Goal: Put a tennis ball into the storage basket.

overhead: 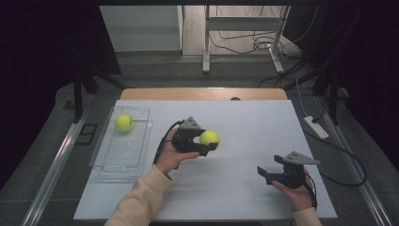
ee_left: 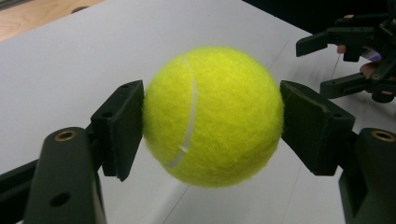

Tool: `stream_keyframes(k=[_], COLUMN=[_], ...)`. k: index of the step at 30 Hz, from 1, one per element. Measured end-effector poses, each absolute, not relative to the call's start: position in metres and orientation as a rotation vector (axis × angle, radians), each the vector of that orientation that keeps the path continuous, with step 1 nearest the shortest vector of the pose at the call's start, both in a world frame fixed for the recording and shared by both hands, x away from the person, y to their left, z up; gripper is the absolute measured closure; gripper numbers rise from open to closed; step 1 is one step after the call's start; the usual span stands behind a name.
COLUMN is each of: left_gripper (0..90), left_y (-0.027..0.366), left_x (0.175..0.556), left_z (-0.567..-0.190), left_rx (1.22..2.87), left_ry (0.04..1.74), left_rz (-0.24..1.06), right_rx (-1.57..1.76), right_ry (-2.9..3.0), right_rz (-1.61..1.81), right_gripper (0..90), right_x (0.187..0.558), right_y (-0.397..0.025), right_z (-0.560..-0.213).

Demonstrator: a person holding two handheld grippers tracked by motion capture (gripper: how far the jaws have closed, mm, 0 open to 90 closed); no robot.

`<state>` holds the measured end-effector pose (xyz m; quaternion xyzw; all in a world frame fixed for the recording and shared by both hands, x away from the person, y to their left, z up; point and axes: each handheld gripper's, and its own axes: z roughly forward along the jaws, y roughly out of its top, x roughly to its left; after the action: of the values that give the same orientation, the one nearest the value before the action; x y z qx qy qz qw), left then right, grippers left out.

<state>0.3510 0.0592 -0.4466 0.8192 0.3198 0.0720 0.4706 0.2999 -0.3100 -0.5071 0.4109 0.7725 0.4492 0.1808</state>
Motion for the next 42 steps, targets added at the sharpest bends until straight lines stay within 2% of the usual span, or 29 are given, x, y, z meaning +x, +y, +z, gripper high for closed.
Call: stream_keyframes(k=[42], left_gripper=[27.3], left_y=[0.121], left_x=[0.352], left_z=[-0.43], left_rx=[1.884], left_ry=[0.863], left_rz=[0.306], right_rx=[1.168], right_ry=[2.183], right_rz=[1.249], right_gripper=[10.6], right_x=[0.296], right_y=[-0.307], right_z=[-0.508])
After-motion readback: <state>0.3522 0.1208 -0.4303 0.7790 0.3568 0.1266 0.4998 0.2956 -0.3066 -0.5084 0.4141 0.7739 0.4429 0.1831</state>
